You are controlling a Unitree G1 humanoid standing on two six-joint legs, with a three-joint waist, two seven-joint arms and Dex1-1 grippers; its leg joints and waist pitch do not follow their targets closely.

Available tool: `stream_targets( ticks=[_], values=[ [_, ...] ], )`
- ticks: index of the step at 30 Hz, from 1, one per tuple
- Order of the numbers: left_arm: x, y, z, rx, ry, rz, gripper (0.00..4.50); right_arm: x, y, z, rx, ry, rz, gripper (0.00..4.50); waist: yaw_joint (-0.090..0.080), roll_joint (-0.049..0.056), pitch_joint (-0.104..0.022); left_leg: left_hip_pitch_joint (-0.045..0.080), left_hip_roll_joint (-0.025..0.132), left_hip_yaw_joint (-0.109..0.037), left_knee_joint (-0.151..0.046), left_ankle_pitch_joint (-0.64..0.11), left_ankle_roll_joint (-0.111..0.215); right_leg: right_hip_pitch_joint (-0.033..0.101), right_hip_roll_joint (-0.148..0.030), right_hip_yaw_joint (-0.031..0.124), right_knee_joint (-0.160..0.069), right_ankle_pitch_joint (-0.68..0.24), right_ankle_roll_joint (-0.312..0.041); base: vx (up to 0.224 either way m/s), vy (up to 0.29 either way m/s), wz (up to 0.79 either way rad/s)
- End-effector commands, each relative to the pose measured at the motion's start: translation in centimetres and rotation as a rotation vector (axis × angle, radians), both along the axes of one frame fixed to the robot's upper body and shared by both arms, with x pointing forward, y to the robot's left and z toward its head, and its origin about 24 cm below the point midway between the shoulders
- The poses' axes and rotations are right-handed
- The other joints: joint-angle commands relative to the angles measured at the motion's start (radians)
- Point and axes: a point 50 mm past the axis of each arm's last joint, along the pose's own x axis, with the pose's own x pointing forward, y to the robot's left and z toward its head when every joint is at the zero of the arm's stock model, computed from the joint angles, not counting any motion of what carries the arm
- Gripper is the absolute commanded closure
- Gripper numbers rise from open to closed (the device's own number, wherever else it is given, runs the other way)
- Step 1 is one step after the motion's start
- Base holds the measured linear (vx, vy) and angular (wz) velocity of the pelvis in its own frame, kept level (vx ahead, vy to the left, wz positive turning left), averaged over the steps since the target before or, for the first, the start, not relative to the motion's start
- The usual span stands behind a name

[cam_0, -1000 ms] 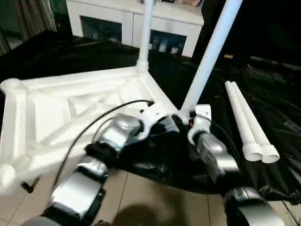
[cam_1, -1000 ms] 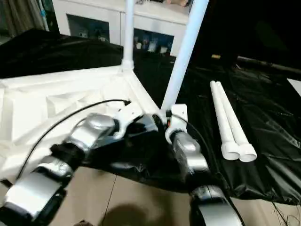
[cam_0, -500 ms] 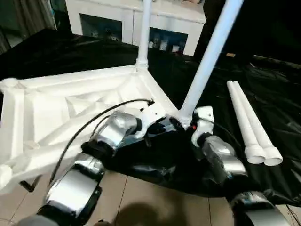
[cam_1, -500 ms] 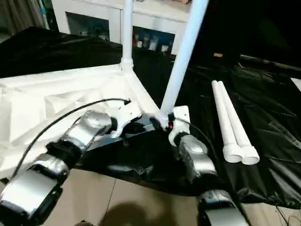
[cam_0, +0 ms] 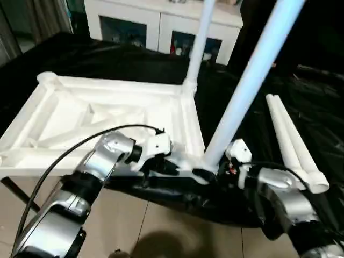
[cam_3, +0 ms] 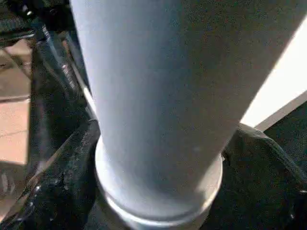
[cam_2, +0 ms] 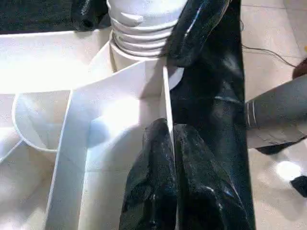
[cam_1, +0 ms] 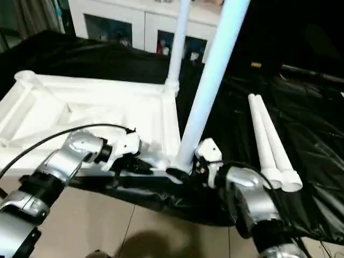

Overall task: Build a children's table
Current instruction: Rotate leg to tighten

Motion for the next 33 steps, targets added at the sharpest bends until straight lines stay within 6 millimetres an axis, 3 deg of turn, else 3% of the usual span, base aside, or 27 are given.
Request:
stream_targets(
  ticks=[1,3,4,13,17,20,21,27,33],
  values=[
    [-0.6,-0.5,0.0,-0.027,0.031,-0.06,4.5,0.3,-0.7,0.2,-0.011,-0.001,-0.036,0.72,-0.001,0.008,-0.061,0.012,0.008,0.006,-0.062,-0.338,0.027,0.04,-0.056,0.038,-0.087,-0.338,-0.163,0.0,0.0,0.0],
    [-0.6,-0.5,0.0,-0.028,0.033,-0.059,4.5,0.5,-0.6,0.1,-0.004,0.003,-0.054,0.99,-0.003,0.008,-0.061,0.011,0.007,0.005,-0.062,-0.339,0.024,0.04,-0.056,0.037,-0.086,-0.333,-0.166,0.0,0.0,0.0],
    [-0.6,-0.5,0.0,-0.029,0.034,-0.059,4.5,0.5,-0.5,0.1,0.0,0.005,-0.057,0.99,-0.004,0.003,-0.062,0.01,0.007,0.006,-0.062,-0.339,0.024,0.04,-0.056,0.037,-0.086,-0.337,-0.164,0.0,0.0,0.0],
    [-0.9,-0.5,0.0,-0.029,0.05,-0.063,4.5,0.0,0.2,-0.2,0.027,0.037,-0.039,1.69,-0.003,0.006,-0.063,0.01,0.007,0.007,-0.06,-0.307,0.027,0.043,-0.055,0.038,-0.08,-0.287,-0.173,0.0,0.0,0.0],
    [-0.6,-0.6,-0.1,-0.018,0.032,-0.027,4.5,0.4,0.2,-0.8,0.039,0.047,-0.14,1.75,-0.006,0.006,-0.061,0.011,0.007,0.006,-0.062,-0.327,0.019,0.039,-0.056,0.038,-0.085,-0.332,-0.161,0.0,0.0,0.0],
    [0.8,-1.3,-0.7,-0.01,-0.019,0.143,4.5,1.9,0.1,-2.0,0.046,0.078,-0.413,1.76,-0.014,0.008,-0.06,0.017,0.005,0.004,-0.063,-0.367,-0.004,0.032,-0.058,0.036,-0.092,-0.4,-0.151,0.0,0.0,0.0],
    [0.8,-1.3,-0.7,-0.01,-0.019,0.143,4.5,1.9,0.1,-2.0,0.046,0.078,-0.413,1.76,-0.019,0.007,-0.06,0.016,0.003,0.002,-0.063,-0.378,-0.012,0.031,-0.057,0.034,-0.093,-0.424,-0.144,0.0,0.0,0.0],
    [3.1,-5.2,-0.8,0.001,-0.15,0.401,4.5,5.0,2.1,-2.5,0.097,0.169,-0.858,1.76,-0.033,0.012,-0.059,0.024,0.0,-0.006,-0.059,-0.437,-0.028,0.02,-0.059,0.028,-0.107,-0.515,-0.107,0.0,0.0,0.0],
    [3.3,-6.5,-0.7,0.002,-0.162,0.402,4.5,5.9,4.1,-1.4,0.14,0.134,-0.794,1.76,-0.026,0.01,-0.064,0.016,-0.002,-0.001,-0.058,-0.412,0.0,0.027,-0.058,0.03,-0.105,-0.445,-0.113,0.0,0.0,0.0]
  ],
)
